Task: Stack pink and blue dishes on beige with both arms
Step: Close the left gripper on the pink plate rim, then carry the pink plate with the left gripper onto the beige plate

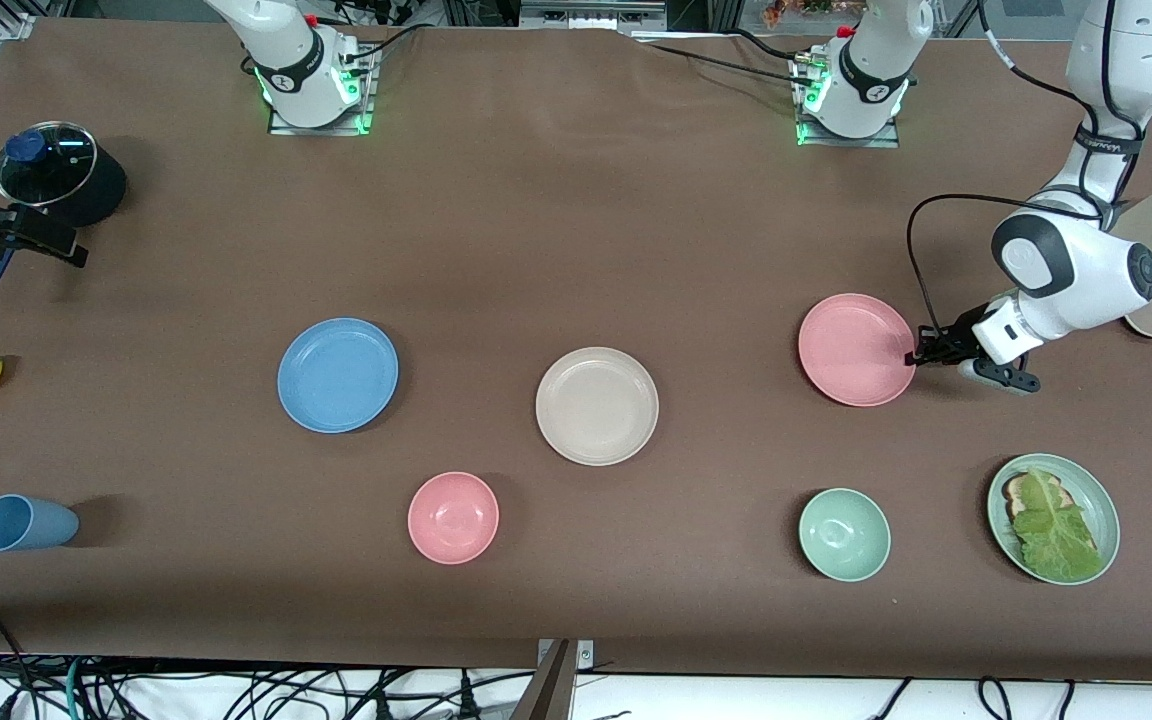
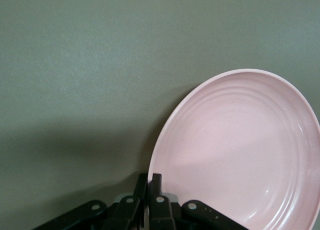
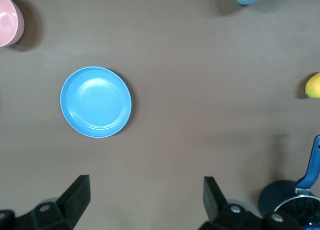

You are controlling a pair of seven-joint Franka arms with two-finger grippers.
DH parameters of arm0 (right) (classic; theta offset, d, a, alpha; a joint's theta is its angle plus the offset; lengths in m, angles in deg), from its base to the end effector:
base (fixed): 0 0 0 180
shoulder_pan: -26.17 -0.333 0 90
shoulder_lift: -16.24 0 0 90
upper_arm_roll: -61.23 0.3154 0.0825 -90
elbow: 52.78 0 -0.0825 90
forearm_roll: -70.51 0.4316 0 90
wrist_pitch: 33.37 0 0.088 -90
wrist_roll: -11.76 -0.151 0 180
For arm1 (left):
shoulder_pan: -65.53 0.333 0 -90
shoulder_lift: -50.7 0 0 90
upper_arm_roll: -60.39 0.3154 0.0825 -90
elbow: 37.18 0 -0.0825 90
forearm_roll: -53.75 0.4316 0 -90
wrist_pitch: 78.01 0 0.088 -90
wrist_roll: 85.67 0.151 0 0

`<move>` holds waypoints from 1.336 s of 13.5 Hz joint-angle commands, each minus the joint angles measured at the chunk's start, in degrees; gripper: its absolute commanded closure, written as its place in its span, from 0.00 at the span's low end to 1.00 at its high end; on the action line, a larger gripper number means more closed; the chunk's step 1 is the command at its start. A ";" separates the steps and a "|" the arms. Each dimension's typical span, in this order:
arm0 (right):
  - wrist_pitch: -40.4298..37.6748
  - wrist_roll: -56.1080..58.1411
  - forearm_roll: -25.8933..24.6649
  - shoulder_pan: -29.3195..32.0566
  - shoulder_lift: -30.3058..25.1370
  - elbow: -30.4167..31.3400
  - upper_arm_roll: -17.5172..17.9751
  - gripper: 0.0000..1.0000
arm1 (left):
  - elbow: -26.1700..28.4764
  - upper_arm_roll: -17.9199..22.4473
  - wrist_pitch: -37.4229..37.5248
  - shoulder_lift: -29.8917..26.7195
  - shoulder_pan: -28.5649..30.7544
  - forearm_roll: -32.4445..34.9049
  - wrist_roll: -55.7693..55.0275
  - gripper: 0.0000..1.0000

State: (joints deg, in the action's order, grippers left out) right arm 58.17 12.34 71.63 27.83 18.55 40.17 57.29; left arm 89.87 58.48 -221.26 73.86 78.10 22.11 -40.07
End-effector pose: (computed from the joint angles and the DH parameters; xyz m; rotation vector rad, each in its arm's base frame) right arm 0.6079 -0.0561 0.5311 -3.1167 0.1385 0.0996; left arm 0.5502 0.0914 0.0981 2.8012 -0.1984 0.0597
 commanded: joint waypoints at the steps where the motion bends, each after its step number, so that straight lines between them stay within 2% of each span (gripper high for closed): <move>1: -2.06 0.47 0.11 0.54 -0.82 -0.13 -0.63 0.00 | -1.71 -0.11 3.40 -2.67 -0.80 -1.93 -0.94 1.00; 9: -1.80 0.47 0.28 0.54 -0.82 -0.22 -0.54 0.00 | -9.27 -0.20 19.40 -7.77 -2.64 0.78 -12.80 1.00; 11: -1.88 0.47 0.28 0.54 -0.82 -0.22 -0.54 0.00 | -10.59 -0.46 20.20 -8.39 -2.99 3.59 -16.85 1.00; 13: -1.80 0.47 0.20 0.54 -0.82 -0.31 -0.54 0.00 | -11.30 -0.46 20.47 -8.40 -4.39 3.69 -17.57 1.00; 18: -1.80 0.47 0.19 0.54 -0.82 -0.22 -0.54 0.00 | -15.24 -0.55 20.03 -6.64 -11.68 3.60 -27.04 1.00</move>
State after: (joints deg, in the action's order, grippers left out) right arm 57.06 12.39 71.65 28.00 18.37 40.13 56.52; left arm 77.09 57.71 -202.01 66.19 69.11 24.46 -62.38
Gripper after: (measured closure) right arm 0.000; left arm 0.952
